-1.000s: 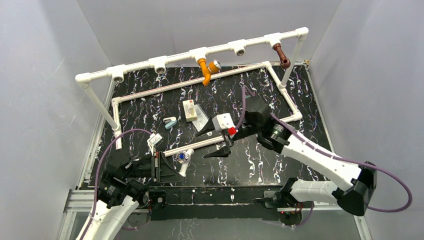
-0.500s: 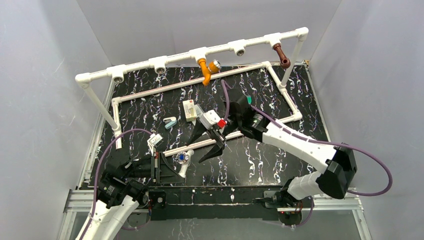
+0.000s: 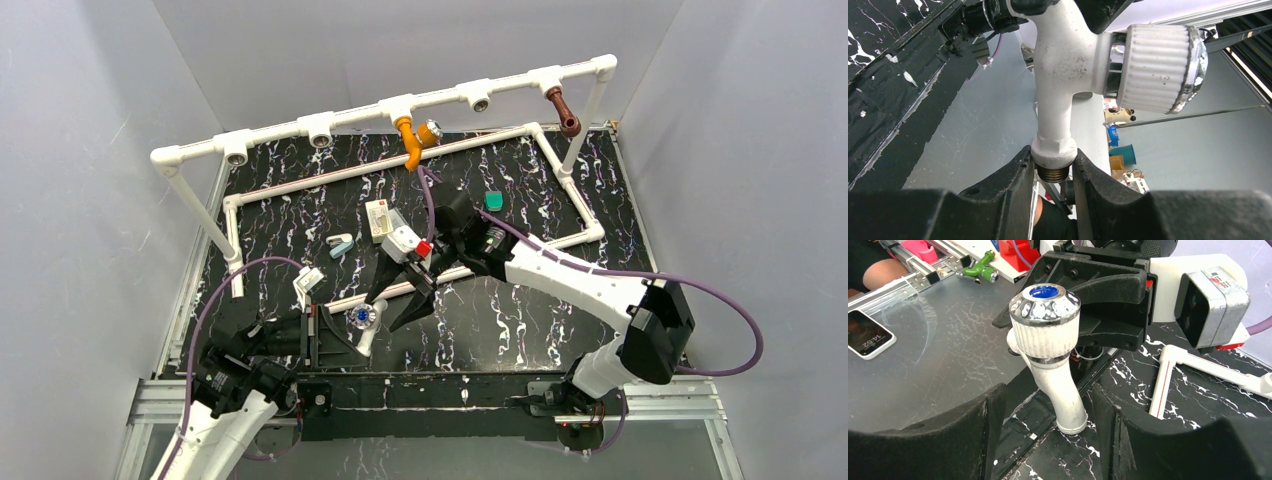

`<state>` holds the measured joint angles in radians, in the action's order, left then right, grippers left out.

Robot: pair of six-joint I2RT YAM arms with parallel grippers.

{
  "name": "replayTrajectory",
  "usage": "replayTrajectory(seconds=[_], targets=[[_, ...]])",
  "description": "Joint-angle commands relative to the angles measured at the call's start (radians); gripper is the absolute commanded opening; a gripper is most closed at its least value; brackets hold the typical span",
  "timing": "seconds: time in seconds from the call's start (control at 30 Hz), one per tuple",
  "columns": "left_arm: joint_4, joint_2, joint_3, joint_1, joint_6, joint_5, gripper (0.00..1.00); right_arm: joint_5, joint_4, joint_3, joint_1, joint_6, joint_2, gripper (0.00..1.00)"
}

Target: Install the water faucets

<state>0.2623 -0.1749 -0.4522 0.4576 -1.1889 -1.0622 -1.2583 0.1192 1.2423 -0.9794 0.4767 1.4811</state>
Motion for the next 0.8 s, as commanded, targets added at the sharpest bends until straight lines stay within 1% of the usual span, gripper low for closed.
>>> replayTrajectory(seconds=[0.0, 0.17, 0.3, 0.43, 0.5, 0.53, 0.57, 0.7, 0.73, 0.77], targets=[[-0.006, -0.006, -0.037, -0.002, 0.011, -0.033, 0.0, -0.028, 0.024, 0.064, -0.012, 0.031, 0.008, 0.68], [-0.007, -0.008, -0.036, -0.002, 0.012, -0.031, 0.0, -0.033, 0.027, 0.072, -0.021, 0.033, 0.02, 0.6], [-0.007, -0.01, -0.038, -0.002, 0.015, -0.03, 0.0, -0.033, 0.036, 0.077, -0.023, 0.036, 0.028, 0.44], [-0.006, -0.01, -0.045, -0.002, 0.017, -0.028, 0.0, -0.033, 0.062, 0.08, -0.024, 0.052, 0.03, 0.32], [-0.007, -0.009, -0.045, -0.002, 0.016, -0.028, 0.0, -0.032, 0.082, 0.083, -0.025, 0.068, 0.027, 0.2], [-0.008, -0.008, -0.045, -0.002, 0.017, -0.027, 0.0, -0.032, 0.089, 0.083, -0.025, 0.074, 0.024, 0.12], [-0.007, -0.008, -0.045, -0.002, 0.016, -0.024, 0.0, -0.031, 0.094, 0.082, -0.024, 0.077, 0.021, 0.02], [0.0, -0.014, -0.051, -0.002, 0.025, -0.01, 0.01, -0.021, 0.102, 0.065, -0.025, 0.082, 0.001, 0.01], [0.013, -0.019, -0.055, -0.002, 0.036, -0.003, 0.07, -0.012, 0.101, 0.058, -0.025, 0.082, -0.007, 0.01], [0.028, -0.025, -0.063, -0.002, 0.052, 0.004, 0.17, 0.001, 0.102, 0.052, -0.025, 0.08, -0.015, 0.01]])
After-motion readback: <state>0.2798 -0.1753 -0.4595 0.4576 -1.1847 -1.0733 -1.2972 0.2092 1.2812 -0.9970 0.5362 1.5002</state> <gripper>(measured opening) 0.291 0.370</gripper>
